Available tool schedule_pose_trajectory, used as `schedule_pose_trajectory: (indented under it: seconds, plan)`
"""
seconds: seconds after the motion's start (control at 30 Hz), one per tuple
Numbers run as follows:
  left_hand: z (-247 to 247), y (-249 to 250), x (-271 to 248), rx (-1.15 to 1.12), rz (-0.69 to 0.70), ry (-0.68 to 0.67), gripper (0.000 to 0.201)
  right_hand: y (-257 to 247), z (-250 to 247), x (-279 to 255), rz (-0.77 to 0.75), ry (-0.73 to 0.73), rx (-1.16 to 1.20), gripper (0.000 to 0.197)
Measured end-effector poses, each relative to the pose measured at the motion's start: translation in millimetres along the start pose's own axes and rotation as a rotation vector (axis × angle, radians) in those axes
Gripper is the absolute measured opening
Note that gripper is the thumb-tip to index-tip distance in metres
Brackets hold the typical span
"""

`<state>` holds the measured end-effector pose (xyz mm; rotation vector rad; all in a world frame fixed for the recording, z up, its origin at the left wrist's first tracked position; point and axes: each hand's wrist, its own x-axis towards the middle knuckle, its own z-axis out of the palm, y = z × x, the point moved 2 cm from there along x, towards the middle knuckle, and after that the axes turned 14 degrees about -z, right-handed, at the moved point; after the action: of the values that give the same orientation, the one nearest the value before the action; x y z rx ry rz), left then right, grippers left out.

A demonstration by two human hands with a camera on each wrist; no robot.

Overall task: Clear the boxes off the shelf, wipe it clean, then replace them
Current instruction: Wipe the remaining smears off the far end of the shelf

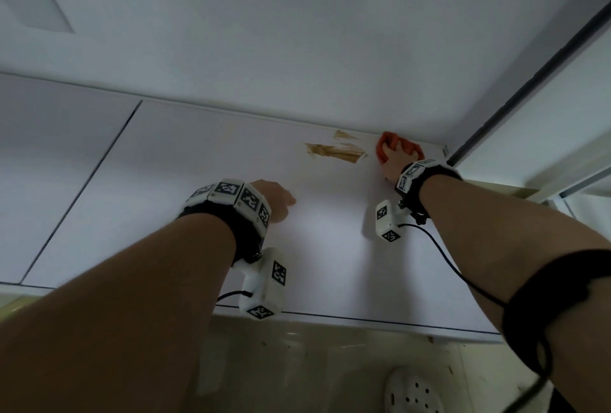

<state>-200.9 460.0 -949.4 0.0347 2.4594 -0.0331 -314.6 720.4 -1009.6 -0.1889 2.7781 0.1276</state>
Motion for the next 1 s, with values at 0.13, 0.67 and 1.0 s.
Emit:
schedule_pose_trajectory:
  seconds: [0.13, 0.67, 1.0]
  plan:
    - [-1, -2, 2, -0.038, 0.008, 0.009, 0.051, -25, -4, 11, -0.095, -0.027, 0.044, 0.061]
    - [-2, -4, 11, -0.121, 0.003, 0.016, 0.046, -32, 0, -29, -0.072, -0.019, 0.233, 0.052]
    - [-17, -48, 20, -0.347, -0.111, 0.181, 0.042, -51, -28, -2, -0.012, 0.009, 0.247, 0.054]
